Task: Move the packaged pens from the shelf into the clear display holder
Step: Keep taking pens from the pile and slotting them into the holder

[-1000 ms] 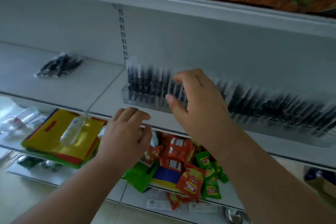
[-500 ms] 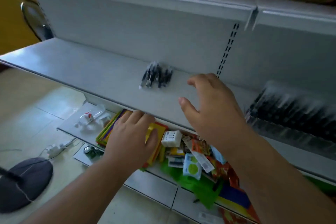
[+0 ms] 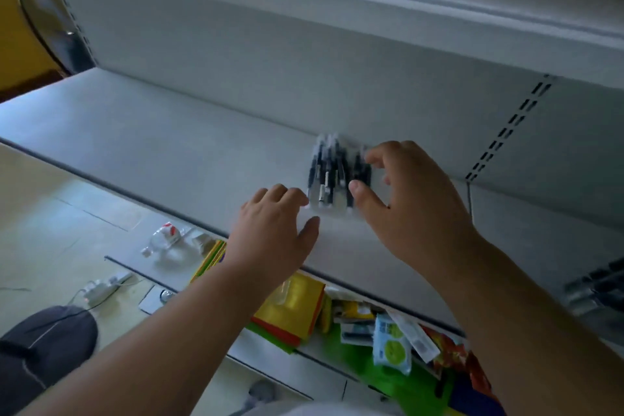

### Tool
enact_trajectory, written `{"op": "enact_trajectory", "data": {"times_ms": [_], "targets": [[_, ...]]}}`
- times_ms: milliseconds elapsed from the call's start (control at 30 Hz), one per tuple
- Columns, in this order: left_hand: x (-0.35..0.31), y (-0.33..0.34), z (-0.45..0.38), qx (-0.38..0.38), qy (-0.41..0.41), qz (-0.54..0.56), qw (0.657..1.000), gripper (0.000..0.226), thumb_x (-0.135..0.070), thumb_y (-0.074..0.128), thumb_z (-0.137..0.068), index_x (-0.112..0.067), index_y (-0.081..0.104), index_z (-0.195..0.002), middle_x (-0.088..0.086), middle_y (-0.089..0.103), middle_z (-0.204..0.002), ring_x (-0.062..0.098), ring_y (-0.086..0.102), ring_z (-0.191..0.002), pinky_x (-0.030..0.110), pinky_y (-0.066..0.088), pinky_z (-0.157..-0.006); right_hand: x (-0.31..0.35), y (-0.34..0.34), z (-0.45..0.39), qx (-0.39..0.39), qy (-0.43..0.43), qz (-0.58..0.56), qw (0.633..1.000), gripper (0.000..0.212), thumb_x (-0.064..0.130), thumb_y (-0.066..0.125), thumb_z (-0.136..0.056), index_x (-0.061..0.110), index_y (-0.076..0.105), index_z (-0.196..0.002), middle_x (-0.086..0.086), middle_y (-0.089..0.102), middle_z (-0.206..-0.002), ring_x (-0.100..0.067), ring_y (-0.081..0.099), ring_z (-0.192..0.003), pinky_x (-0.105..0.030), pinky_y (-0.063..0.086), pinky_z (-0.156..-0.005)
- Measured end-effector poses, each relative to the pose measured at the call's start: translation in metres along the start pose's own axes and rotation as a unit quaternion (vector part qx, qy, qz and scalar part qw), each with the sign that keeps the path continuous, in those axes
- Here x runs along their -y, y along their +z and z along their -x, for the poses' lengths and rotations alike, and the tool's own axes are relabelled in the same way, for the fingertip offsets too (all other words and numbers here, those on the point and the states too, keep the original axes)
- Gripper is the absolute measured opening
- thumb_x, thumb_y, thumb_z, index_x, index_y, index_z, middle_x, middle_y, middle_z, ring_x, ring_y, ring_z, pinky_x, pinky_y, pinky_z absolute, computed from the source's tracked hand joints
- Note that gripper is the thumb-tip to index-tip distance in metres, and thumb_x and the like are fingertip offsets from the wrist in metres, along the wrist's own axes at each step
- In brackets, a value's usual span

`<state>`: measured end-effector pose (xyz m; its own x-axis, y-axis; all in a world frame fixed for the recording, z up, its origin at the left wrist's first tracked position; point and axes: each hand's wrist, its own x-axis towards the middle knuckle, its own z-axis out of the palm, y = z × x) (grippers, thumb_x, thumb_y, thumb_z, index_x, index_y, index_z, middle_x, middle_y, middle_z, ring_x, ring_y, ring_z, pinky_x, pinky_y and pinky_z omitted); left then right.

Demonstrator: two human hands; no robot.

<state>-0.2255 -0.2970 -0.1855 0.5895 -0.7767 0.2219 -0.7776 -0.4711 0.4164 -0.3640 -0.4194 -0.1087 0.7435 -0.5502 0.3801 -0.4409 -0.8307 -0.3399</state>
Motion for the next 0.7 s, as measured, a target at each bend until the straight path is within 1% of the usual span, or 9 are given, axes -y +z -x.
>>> {"op": "enact_trajectory", "data": {"times_ms": [100, 200, 333, 433, 500, 567, 633, 700], "targets": [[0.013, 0.006, -0.032, 0.063, 0.012, -0.015, 0.998, 0.051, -0.061, 0.054, -0.087, -0.027, 0.051, -0.125, -0.004, 0.055, -0.123, 0.023, 0.047, -0.12, 0.036, 0.037, -0.1, 0.002, 0.014, -0.005, -0.006, 0.053, 0.008, 0.999, 0.031, 0.04, 0.061, -0.089, 0.021, 0.056, -0.113, 0.004, 0.054, -0.108, -0.015, 0.054, -0.092, -0.03, 0.042, -0.075], [0.023, 0.007, -0.065, 0.1, 0.056, -0.019, 0.993, 0.064, -0.069, 0.051, -0.085, -0.026, 0.046, -0.131, -0.003, 0.053, -0.13, 0.023, 0.044, -0.125, 0.036, 0.035, -0.103, 0.009, 0.023, -0.01, -0.027, 0.101, 0.024, 0.994, 0.032, 0.04, 0.06, -0.09, 0.021, 0.056, -0.115, 0.005, 0.055, -0.11, -0.013, 0.054, -0.094, -0.028, 0.041, -0.075], [0.034, 0.006, -0.095, 0.112, 0.067, 0.005, 0.991, 0.059, -0.064, 0.047, -0.09, -0.023, 0.048, -0.132, 0.001, 0.053, -0.133, 0.024, 0.043, -0.127, 0.037, 0.036, -0.103, 0.017, 0.03, -0.012, -0.062, 0.147, 0.031, 0.987, 0.031, 0.04, 0.059, -0.09, 0.02, 0.058, -0.114, 0.006, 0.055, -0.107, -0.009, 0.053, -0.092, -0.023, 0.036, -0.074], [0.036, 0.005, -0.115, 0.14, 0.058, -0.011, 0.988, 0.058, -0.06, 0.046, -0.092, -0.017, 0.049, -0.131, 0.006, 0.051, -0.134, 0.027, 0.042, -0.127, 0.038, 0.035, -0.103, 0.024, 0.034, -0.012, -0.072, 0.171, 0.031, 0.982, 0.031, 0.039, 0.06, -0.09, 0.019, 0.058, -0.114, 0.007, 0.053, -0.107, -0.01, 0.053, -0.094, -0.024, 0.038, -0.074], [0.035, 0.009, -0.126, 0.154, 0.051, -0.018, 0.987, 0.06, -0.061, 0.047, -0.09, -0.015, 0.051, -0.128, 0.008, 0.052, -0.132, 0.029, 0.043, -0.125, 0.04, 0.038, -0.102, 0.026, 0.036, -0.013, -0.077, 0.18, 0.034, 0.98, 0.031, 0.038, 0.06, -0.09, 0.019, 0.058, -0.114, 0.007, 0.053, -0.107, -0.01, 0.053, -0.095, -0.024, 0.038, -0.074], [0.035, 0.015, -0.133, 0.163, 0.054, -0.042, 0.984, 0.063, -0.065, 0.048, -0.087, -0.015, 0.052, -0.125, 0.009, 0.052, -0.129, 0.03, 0.044, -0.124, 0.042, 0.039, -0.101, 0.028, 0.038, -0.014, -0.082, 0.184, 0.035, 0.979, 0.03, 0.038, 0.06, -0.09, 0.019, 0.058, -0.112, 0.01, 0.051, -0.103, -0.009, 0.052, -0.093, -0.019, 0.037, -0.07], [0.034, 0.017, -0.136, 0.17, 0.062, -0.057, 0.982, 0.066, -0.066, 0.049, -0.084, -0.015, 0.051, -0.126, 0.009, 0.051, -0.129, 0.03, 0.044, -0.123, 0.042, 0.039, -0.101, 0.028, 0.041, -0.013, -0.088, 0.188, 0.039, 0.977, 0.028, 0.038, 0.06, -0.09, 0.019, 0.059, -0.11, 0.013, 0.048, -0.099, -0.006, 0.051, -0.09, -0.01, 0.032, -0.068], [0.035, 0.014, -0.138, 0.181, 0.065, -0.057, 0.98, 0.065, -0.063, 0.052, -0.082, -0.015, 0.051, -0.125, 0.008, 0.051, -0.128, 0.029, 0.044, -0.123, 0.041, 0.039, -0.1, 0.027, 0.044, -0.013, -0.093, 0.19, 0.043, 0.976, 0.027, 0.037, 0.061, -0.089, 0.018, 0.06, -0.108, 0.013, 0.047, -0.097, -0.006, 0.05, -0.088, -0.01, 0.03, -0.068]]}}
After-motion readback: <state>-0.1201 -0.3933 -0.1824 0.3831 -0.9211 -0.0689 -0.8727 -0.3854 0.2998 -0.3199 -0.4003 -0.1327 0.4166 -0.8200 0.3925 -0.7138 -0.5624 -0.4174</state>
